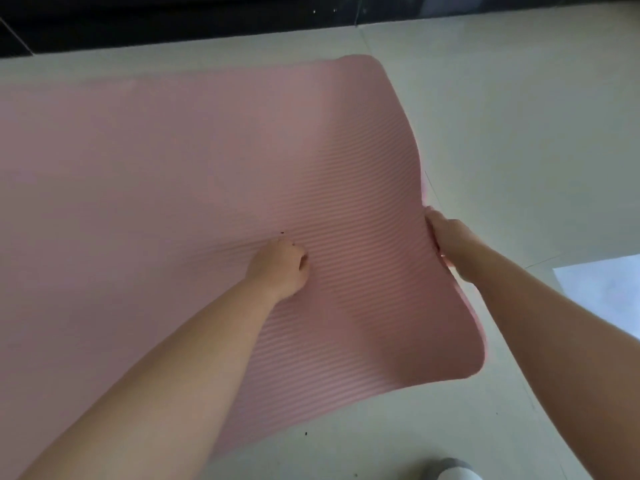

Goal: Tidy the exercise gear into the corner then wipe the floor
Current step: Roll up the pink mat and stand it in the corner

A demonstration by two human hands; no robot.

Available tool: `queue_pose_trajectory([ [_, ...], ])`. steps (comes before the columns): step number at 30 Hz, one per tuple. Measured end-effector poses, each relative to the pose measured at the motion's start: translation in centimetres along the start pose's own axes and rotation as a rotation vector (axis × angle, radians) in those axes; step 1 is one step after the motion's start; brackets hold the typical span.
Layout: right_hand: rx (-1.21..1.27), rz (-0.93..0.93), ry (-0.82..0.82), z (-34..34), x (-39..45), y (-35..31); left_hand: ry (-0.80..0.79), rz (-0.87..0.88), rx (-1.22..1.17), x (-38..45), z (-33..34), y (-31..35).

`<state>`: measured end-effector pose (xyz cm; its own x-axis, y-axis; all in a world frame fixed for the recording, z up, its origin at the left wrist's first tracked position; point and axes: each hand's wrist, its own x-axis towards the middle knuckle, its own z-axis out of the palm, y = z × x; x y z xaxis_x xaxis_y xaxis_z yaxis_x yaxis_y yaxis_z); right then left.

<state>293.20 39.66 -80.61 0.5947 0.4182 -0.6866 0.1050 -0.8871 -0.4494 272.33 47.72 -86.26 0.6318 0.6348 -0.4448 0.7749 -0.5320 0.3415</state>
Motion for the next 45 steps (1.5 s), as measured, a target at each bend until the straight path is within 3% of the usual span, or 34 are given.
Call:
queue_pose_trajectory([
  [5, 0.179, -0.091, -0.23, 0.1, -1.0, 0.3, 0.005, -0.048, -0.265, 0.3, -1.2, -1.5],
  [8, 0.233, -0.123, -0.31, 1.9, -1.7, -0.2, 0.128, -0.181, -0.654, 0.4, -2.2, -1.7],
  [11, 0.095, -0.206, -0.313, 4.4, -2.8, -1.5, 0.286, -0.28, -0.944, -0.1, -3.3, -1.8],
  [14, -0.1, -0.327, -0.231, 6.3, -3.6, -2.7, 0.419, -0.295, -0.952, -0.7, -3.7, -2.2],
  [18, -0.397, -0.422, -0.149, 6.8, -4.7, -4.0, 0.46, -0.229, -0.755, -1.7, -3.2, -2.3],
  [21, -0.305, -0.432, -0.094, 6.5, -5.1, -4.0, 0.525, -0.234, -0.497, -2.5, -3.2, -2.1],
  [24, -0.014, -0.325, -0.1, 6.9, -5.3, -4.0, 0.418, -0.311, -0.364, -2.8, -3.0, -2.5],
  [28, 0.084, -0.115, -0.221, 8.2, -5.3, -4.4, 0.184, -0.382, -0.677, -2.9, -2.4, -2.3],
  [37, 0.157, -0.15, -0.227, 8.6, -5.6, -4.4, 0.074, -0.317, -1.439, -3.5, -2.9, -1.7],
  [45, 0.211, -0.198, -0.277, 9.6, -6.8, -5.0, 0.012, -0.418, -1.671, -3.8, -2.8, -5.1],
])
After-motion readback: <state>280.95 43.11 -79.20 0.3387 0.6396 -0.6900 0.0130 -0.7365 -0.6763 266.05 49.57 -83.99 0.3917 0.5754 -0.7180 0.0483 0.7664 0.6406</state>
